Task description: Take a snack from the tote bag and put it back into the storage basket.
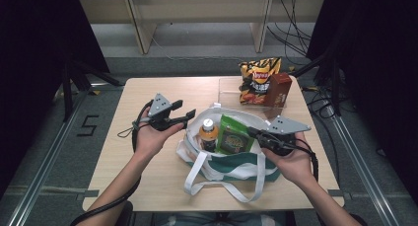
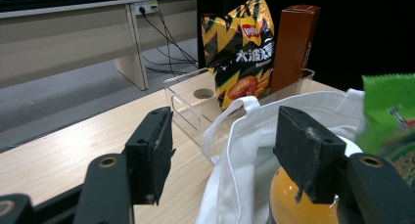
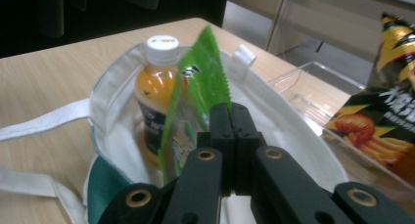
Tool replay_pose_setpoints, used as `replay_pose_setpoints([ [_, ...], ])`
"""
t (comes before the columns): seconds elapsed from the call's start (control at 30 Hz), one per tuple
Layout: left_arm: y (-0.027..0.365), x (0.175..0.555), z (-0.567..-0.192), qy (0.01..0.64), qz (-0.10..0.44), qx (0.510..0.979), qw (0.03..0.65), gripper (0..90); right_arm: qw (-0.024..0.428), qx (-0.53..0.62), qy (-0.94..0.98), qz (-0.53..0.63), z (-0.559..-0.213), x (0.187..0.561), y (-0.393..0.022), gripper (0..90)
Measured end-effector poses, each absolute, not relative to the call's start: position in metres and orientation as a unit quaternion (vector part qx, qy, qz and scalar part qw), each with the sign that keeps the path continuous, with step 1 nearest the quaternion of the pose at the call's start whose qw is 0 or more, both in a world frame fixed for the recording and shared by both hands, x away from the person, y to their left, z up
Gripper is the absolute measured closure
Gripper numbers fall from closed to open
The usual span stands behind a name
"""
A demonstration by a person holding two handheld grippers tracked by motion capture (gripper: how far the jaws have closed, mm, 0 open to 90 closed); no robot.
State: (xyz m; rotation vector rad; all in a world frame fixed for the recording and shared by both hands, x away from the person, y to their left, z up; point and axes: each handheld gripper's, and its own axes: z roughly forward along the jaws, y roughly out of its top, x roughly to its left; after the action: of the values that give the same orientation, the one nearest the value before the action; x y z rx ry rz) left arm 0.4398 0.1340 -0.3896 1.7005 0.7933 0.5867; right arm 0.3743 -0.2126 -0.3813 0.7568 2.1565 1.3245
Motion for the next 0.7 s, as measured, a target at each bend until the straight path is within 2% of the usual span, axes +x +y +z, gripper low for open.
replay_pose_setpoints([
  [0.33,0.134,0.440,-0.390,0.337,0.249,0.719,0.554,38.8,0.255,0.287,0.781,0.492,-0.370,0.375,-0.222,90.0],
  [0.4,0.134,0.440,-0.390,0.338,0.248,0.719,0.554,38.8,0.269,0.286,0.775,0.496,-0.369,0.375,-0.223,90.0],
  [0.53,0.134,0.440,-0.390,0.338,0.249,0.718,0.555,38.8,0.256,0.292,0.776,0.497,-0.365,0.373,-0.223,90.0],
  [0.67,0.134,0.440,-0.390,0.339,0.249,0.718,0.554,38.8,0.279,0.278,0.772,0.499,-0.360,0.374,-0.225,90.0],
  [0.7,0.134,0.440,-0.390,0.338,0.249,0.719,0.554,38.8,0.263,0.286,0.772,0.502,-0.360,0.373,-0.224,90.0],
])
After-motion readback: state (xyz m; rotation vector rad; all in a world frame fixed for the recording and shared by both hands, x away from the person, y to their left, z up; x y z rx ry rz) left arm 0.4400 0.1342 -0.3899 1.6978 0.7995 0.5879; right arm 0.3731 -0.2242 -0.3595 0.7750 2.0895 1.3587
